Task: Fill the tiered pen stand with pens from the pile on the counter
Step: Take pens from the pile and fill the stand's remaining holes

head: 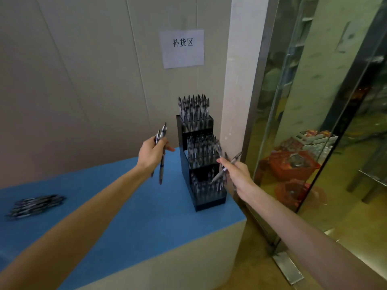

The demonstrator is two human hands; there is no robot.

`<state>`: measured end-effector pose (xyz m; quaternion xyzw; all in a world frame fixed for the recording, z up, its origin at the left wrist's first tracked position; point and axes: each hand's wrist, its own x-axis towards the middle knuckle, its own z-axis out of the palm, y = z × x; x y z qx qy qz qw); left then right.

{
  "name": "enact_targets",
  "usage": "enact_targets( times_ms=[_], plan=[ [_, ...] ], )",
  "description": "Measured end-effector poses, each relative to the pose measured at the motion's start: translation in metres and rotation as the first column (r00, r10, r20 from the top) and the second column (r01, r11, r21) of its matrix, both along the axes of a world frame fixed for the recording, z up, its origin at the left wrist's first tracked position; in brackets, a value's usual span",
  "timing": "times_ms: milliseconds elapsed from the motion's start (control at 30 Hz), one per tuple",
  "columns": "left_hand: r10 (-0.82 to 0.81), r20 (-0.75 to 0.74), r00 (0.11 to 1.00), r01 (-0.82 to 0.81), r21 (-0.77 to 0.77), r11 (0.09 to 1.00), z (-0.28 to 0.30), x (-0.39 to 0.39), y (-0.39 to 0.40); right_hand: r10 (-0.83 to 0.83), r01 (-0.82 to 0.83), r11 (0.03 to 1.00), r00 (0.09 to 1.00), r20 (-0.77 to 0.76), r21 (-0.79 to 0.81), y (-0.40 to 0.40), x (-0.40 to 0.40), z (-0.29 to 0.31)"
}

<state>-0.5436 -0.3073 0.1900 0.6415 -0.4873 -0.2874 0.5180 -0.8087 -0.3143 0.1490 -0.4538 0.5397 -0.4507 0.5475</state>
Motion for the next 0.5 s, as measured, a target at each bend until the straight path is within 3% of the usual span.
enact_targets(
  times_ms=[100, 267, 500],
  plan=[
    [0.057, -0.016, 0.998, -0.058, -0.020, 0.998, 0.009, -0.015, -0.013, 0.000, 0.000, 0.999, 1.000, 0.007, -0.042, -0.024, -0.019, 0.002],
    [0.043, -0.088, 0.995, -0.048, -0.047, 0.998, -0.007, -0.040, -0.026, -0.030, 0.039, 0.998, 0.987, 0.159, -0.054, -0.066, -0.032, -0.010],
    [-0.074, -0.162, 0.984, 0.063, -0.075, 0.995, -0.046, -0.072, -0.059, 0.069, -0.073, 0.987, 0.997, -0.033, -0.144, -0.125, -0.034, -0.026]
  ],
)
